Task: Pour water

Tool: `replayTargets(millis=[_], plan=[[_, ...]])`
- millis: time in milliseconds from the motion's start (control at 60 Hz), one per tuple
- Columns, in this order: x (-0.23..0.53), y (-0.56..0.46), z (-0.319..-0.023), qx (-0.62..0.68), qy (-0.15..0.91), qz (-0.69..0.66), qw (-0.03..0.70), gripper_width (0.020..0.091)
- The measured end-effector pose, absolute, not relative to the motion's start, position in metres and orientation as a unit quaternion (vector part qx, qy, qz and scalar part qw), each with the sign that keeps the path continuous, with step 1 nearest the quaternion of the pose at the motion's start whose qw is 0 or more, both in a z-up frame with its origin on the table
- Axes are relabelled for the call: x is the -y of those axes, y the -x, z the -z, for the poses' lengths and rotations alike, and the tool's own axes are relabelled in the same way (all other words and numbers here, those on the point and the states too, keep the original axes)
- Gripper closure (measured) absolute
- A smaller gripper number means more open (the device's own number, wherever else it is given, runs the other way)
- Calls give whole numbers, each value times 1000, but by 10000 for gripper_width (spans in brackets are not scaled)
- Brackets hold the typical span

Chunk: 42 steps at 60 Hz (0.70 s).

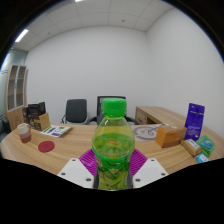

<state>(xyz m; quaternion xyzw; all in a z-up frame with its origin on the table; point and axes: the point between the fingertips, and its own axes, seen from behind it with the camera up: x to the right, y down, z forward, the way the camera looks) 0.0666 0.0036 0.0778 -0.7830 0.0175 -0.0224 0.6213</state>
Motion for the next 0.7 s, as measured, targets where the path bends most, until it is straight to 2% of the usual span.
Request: replayTargets(millis=[367, 700], plan=[[-11, -52, -82, 59, 802, 107, 585, 721], [-76, 74, -143, 325, 747, 303, 494, 720]])
